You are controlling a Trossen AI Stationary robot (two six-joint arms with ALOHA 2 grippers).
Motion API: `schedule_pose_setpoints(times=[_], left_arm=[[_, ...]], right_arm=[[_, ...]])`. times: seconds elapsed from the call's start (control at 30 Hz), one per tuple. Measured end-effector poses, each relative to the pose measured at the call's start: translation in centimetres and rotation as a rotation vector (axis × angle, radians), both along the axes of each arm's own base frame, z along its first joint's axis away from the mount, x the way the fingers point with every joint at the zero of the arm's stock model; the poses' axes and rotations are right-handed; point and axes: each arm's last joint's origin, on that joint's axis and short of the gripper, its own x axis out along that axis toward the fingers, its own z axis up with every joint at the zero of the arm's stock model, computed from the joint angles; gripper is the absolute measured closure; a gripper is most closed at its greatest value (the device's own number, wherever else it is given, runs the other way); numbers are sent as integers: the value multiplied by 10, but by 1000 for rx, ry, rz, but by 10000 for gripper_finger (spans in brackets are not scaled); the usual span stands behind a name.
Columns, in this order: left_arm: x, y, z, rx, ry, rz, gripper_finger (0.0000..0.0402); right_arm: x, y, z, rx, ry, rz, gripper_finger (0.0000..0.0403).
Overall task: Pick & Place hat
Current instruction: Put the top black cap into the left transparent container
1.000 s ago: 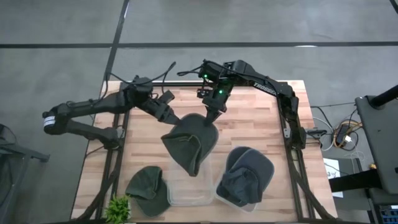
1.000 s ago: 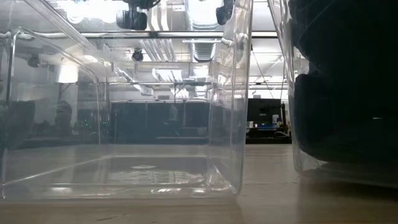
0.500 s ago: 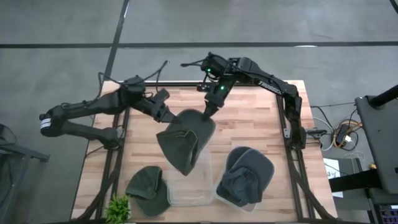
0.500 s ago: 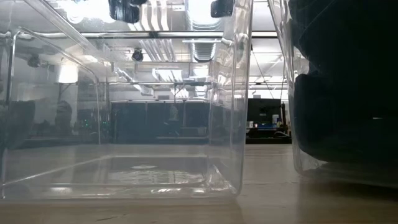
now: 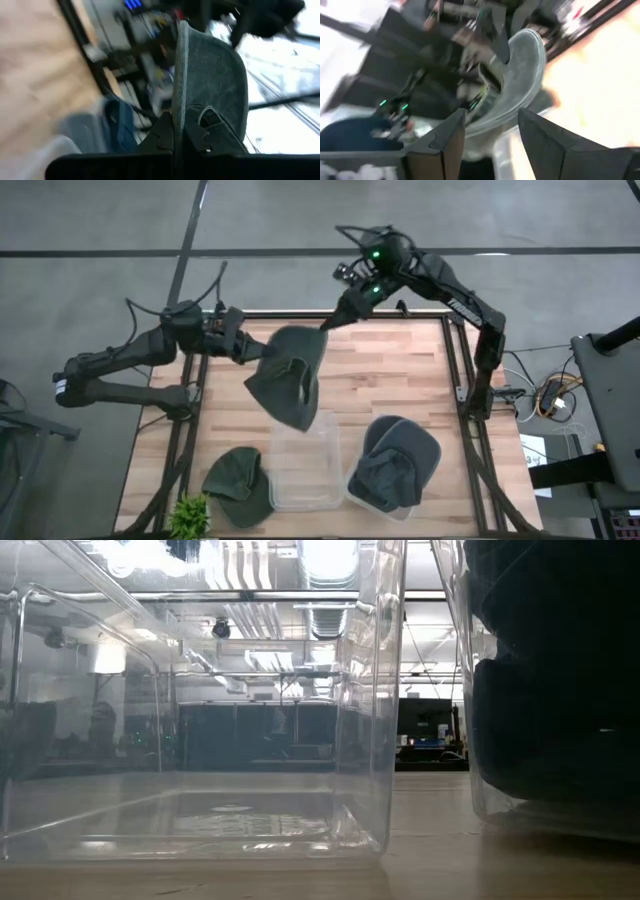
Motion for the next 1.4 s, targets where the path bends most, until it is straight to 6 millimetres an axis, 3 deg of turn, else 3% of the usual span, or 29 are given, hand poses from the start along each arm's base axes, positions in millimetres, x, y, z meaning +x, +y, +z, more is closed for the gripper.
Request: schedule_pose_setpoints(times=[0.23, 0.33, 0.57, 0.87, 1.0, 1.17, 1.4], left_arm=[[-11, 3, -6, 72, 83, 224, 399], [-13, 5, -5, 110, 80, 289, 399], [-13, 6, -1, 130, 49, 335, 399], [-12, 7, -2, 137, 54, 337, 399], [-12, 6, -2, 138, 54, 336, 399], [-15, 5, 1, 161, 35, 330, 396], [-16, 4, 1, 146, 30, 310, 388]], right_arm=[[-21, -1, 20, -190, -26, -299, 210], [-26, 1, 24, -214, -30, -352, 208], [-17, 9, 19, -225, 7, -381, 209], [2, 2, 0, -197, 69, -365, 211], [7, 4, -4, -190, 82, -354, 252], [7, 4, -6, -207, 87, -340, 371], [7, 6, -8, -197, 104, -314, 392]])
